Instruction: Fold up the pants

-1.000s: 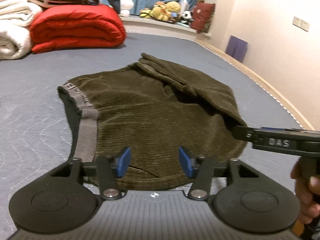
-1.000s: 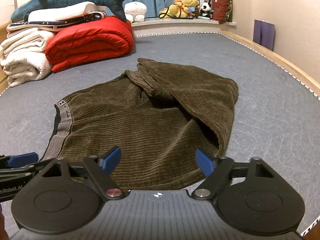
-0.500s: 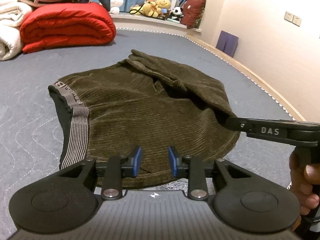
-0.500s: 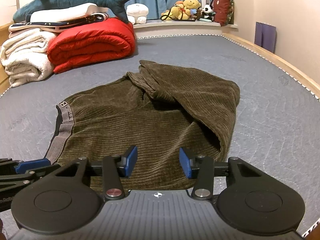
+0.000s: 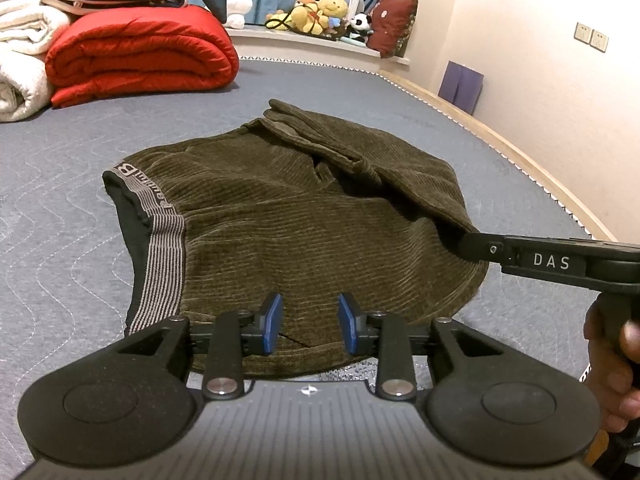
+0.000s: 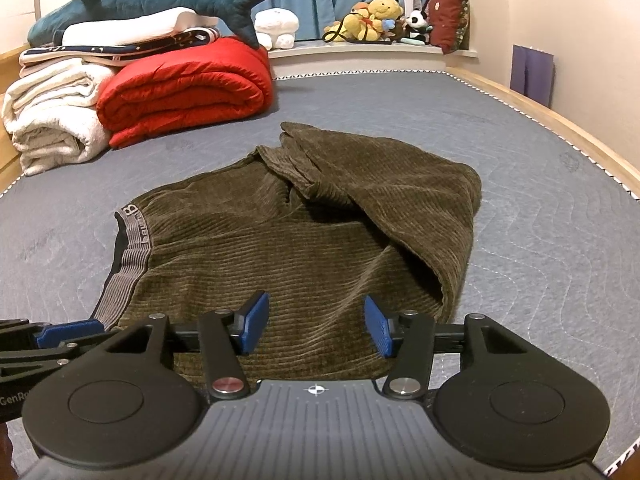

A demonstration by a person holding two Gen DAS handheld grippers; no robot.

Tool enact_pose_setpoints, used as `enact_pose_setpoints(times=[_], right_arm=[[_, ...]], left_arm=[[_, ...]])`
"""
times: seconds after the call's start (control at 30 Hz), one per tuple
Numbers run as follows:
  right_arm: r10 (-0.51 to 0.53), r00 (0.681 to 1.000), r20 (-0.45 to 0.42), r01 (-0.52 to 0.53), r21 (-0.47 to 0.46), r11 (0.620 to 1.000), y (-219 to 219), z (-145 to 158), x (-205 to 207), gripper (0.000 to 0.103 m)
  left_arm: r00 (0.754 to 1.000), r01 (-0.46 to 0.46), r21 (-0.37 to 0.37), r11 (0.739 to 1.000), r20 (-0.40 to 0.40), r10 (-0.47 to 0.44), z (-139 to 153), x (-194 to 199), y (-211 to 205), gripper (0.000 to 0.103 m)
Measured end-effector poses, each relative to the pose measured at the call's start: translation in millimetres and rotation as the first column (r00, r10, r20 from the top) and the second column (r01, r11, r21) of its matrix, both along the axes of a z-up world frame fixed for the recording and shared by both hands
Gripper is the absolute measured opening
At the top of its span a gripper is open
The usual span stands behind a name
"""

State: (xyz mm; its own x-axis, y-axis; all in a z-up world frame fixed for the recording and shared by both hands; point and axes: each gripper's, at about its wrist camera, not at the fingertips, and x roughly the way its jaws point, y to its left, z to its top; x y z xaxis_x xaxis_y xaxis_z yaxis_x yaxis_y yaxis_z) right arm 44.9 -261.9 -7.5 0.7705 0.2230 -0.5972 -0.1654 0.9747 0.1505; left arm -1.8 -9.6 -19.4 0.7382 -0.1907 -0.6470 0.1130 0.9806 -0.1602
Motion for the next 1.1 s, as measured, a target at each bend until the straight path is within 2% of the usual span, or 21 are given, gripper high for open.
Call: enact_pose_setpoints(times=[0.43,0.53,0.73,1.0,1.1], right_arm=[[-0.002,1.000,-0.017,0.002,-0.009,1.000,0.8,-2.1,1.4,0.055],[-0.006,1.000,-0.006,0.005,-0.017,1.000,2.0,-2.2,0.6,0.054],[-0.010,1.000,0.025,0.011,-0.026,1.000,2.6,-0.6,-0.8,0.052],[-0.013,0.994,0.113,0.022,-0.085,0.996,8.8,2.6,-5.6,0.055],[-0.014,0.993,0.114,0.022,-0.075,0.997,7.0,2.4,-5.1,0.055]], left_arm=[[1.000,0.004,0.004,1.000,-0.003,-0.004,-0.6,0.6,-1.6,0.038],[1.000,0.004,0.007,1.000,-0.004,-0.004,-1.1,0.7,-2.3,0.043],[1.000,0.002,0.013,1.000,-0.004,-0.002,-2.4,1.1,-2.7,0.043],[1.000,0.001,0.016,1.000,-0.004,-0.001,-2.4,1.0,-2.4,0.044],[1.000,-0.005,0.019,1.000,-0.004,0.005,-3.0,1.6,-2.3,0.048]])
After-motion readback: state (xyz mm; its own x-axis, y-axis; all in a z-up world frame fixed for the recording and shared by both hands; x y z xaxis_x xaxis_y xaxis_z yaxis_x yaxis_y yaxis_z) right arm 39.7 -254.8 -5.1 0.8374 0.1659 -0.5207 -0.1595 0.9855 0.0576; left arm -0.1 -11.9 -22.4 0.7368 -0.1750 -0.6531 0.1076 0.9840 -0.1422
